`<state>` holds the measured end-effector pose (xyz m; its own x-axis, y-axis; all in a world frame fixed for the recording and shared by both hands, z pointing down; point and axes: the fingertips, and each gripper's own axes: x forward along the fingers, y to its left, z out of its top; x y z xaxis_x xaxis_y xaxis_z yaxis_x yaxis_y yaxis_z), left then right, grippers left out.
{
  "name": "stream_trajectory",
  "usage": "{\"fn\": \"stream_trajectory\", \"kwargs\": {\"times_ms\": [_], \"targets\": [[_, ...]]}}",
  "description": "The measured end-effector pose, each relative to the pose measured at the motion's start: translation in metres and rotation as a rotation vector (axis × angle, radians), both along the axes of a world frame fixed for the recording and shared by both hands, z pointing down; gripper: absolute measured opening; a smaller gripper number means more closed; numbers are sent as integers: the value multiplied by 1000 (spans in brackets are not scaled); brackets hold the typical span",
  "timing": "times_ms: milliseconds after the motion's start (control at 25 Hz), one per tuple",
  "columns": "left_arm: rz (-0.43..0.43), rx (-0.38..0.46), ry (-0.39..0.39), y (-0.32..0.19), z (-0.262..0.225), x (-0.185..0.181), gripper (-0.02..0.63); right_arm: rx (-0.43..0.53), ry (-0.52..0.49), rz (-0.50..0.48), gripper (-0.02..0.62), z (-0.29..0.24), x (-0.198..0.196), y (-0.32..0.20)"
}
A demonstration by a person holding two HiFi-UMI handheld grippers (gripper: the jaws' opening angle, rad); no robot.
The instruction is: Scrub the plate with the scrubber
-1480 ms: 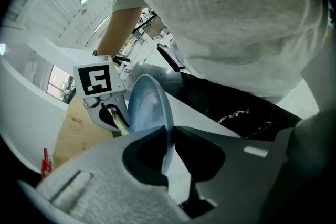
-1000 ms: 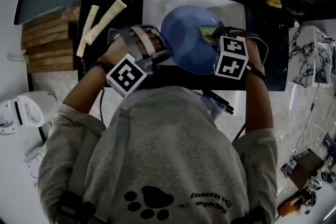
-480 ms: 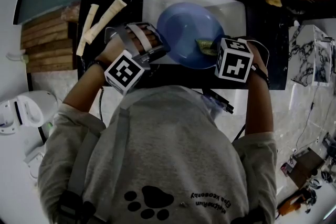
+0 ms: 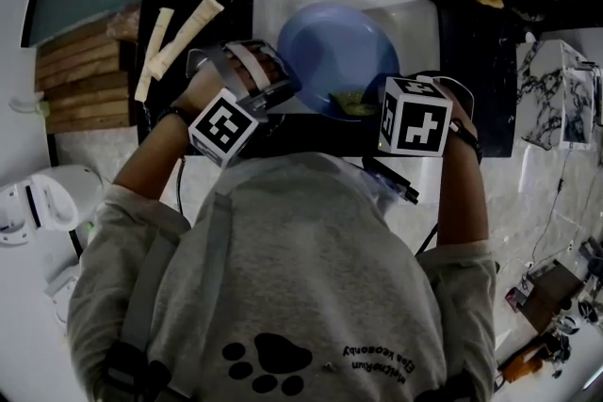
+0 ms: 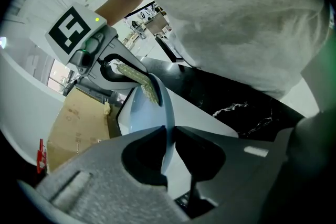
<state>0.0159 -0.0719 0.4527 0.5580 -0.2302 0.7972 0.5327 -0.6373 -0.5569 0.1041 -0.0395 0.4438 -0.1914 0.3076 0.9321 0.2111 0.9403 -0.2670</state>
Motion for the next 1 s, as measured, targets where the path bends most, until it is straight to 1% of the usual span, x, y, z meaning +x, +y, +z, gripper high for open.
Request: {"fn": "stream_trajectory", "kwargs": {"times_ms": [200,400,600,680,880,1000], "targets": [[11,9,6,-2,5,4,52,-45,-73,21,64,-8,-12,8],[10,0,1,-4,11,10,51,-43,-91,33,64,-9,-15,7],[11,-31,1,-3,18,14,51,-52,-125,35,64,-11,-22,8],[5,-42,7,-4,19,16,49,-41,-145,35,64,-13,-26,6],[-6,-57,-48,-9,34,12,51,4,-238,48,64,-28,-40,-6],[-20,-69,-48,-12,41,12,51,70,-255,59,64,-36,-40,-17]]}}
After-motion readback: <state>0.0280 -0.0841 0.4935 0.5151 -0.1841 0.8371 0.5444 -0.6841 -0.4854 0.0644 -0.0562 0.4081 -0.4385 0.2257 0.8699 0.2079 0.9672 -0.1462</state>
